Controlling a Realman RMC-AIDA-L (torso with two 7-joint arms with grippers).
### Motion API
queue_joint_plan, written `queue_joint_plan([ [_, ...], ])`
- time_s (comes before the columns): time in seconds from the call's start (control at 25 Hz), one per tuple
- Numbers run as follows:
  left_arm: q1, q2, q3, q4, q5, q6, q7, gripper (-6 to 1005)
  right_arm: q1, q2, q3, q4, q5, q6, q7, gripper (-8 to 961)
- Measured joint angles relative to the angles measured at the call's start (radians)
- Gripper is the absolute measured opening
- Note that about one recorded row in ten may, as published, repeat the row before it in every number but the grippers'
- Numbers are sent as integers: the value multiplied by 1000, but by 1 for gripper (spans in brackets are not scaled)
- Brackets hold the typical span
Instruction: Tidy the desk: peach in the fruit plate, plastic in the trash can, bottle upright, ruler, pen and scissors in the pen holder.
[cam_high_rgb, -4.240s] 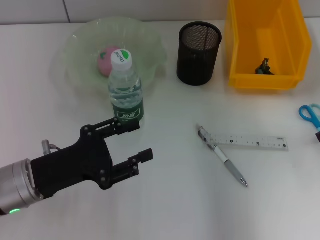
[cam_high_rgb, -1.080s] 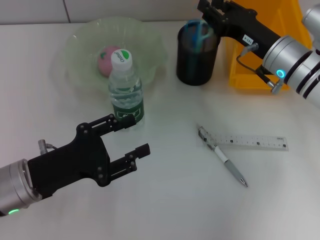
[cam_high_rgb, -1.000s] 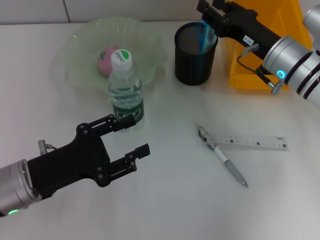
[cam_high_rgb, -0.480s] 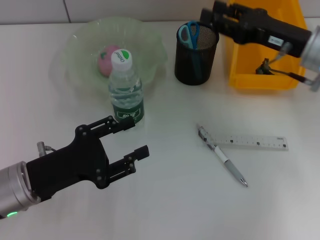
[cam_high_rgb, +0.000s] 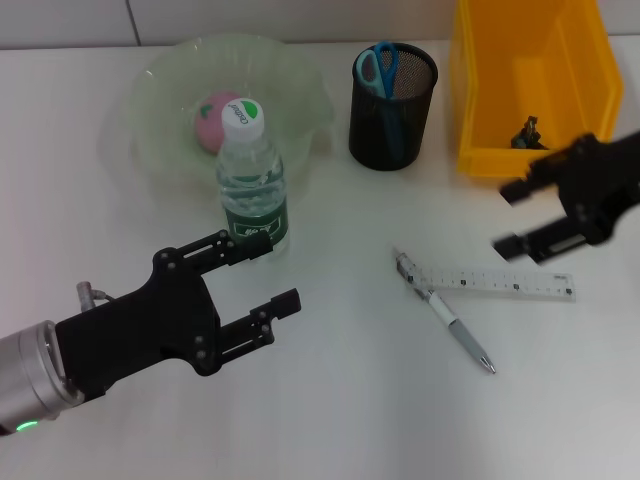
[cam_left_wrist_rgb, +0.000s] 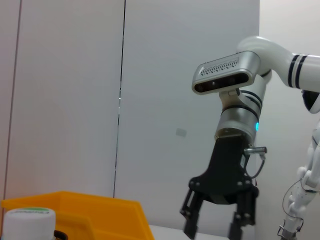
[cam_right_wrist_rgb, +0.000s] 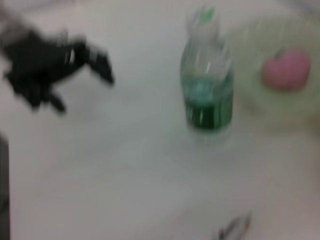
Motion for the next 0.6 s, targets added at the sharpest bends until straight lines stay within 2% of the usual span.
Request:
queue_joint_plan([
  [0.12, 0, -1, 0, -2, 0, -3, -1, 652, 22, 3, -33, -5, -70, -25, -10, 730],
  [0.16, 0, -1, 0, -2, 0, -3, -1, 653, 35, 6, -85, -3, -118, -27, -16, 729],
  [0.24, 1, -3, 0, -2, 0, -4, -1, 653, 37, 8, -113, 1, -137, -22, -20, 729],
  [0.28, 2, -4, 0, -4, 0, -4, -2, 653, 41, 12, -162, 14, -162, 6, -28, 729],
  [0.48, -8, -5, 0, -27, 0, -6, -2, 653, 52, 27, -263, 71, -193, 123, -66, 728],
  [0.6, -9, -6, 0, -28, -1, -7, -2, 653, 60, 36, -287, 103, -194, 168, -89, 728],
])
